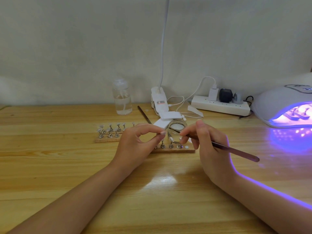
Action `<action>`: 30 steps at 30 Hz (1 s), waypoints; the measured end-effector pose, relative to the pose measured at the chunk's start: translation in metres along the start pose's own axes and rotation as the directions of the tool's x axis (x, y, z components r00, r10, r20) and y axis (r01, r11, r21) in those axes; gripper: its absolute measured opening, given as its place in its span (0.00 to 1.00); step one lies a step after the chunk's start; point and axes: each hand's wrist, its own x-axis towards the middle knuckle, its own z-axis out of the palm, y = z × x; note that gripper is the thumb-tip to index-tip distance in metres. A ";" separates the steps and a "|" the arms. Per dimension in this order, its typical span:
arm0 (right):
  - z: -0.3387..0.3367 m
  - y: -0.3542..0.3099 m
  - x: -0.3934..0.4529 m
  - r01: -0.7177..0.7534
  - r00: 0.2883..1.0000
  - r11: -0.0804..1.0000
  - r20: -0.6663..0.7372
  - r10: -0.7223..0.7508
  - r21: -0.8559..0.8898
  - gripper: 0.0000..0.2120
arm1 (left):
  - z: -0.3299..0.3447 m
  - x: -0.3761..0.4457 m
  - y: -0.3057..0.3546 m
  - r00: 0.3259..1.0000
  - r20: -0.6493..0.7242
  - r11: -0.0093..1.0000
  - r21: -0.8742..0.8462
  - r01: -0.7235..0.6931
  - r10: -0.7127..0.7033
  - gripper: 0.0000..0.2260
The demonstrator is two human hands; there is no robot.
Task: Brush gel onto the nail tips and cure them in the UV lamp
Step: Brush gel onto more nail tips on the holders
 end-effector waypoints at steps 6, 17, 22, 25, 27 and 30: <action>0.000 0.002 -0.002 0.019 0.998 0.997 0.066 -0.014 -0.069 0.21 | 0.001 0.001 0.001 1.000 -0.002 1.000 0.011 -0.001 0.001 0.07; 0.000 0.002 -0.001 0.041 0.997 0.997 0.070 -0.036 -0.072 0.21 | 0.001 0.000 0.003 1.000 -0.012 1.000 0.012 0.018 -0.018 0.09; 0.000 0.004 -0.003 0.017 0.991 0.992 0.136 0.000 -0.125 0.20 | 0.001 -0.001 0.003 1.000 -0.013 1.000 0.017 0.024 -0.024 0.11; 0.001 0.004 -0.004 -0.017 0.994 0.999 0.103 0.019 -0.029 0.21 | 0.001 -0.001 0.003 0.999 -0.016 0.999 0.023 0.030 -0.030 0.10; 0.001 0.002 -0.004 0.002 0.997 1.000 0.072 -0.002 -0.006 0.21 | 0.001 0.000 0.004 0.999 -0.012 0.999 0.021 0.039 -0.039 0.10; 0.000 0.002 -0.002 0.024 0.998 0.999 0.066 -0.021 -0.039 0.19 | 0.000 0.000 0.004 0.999 -0.010 0.999 0.028 0.031 -0.031 0.09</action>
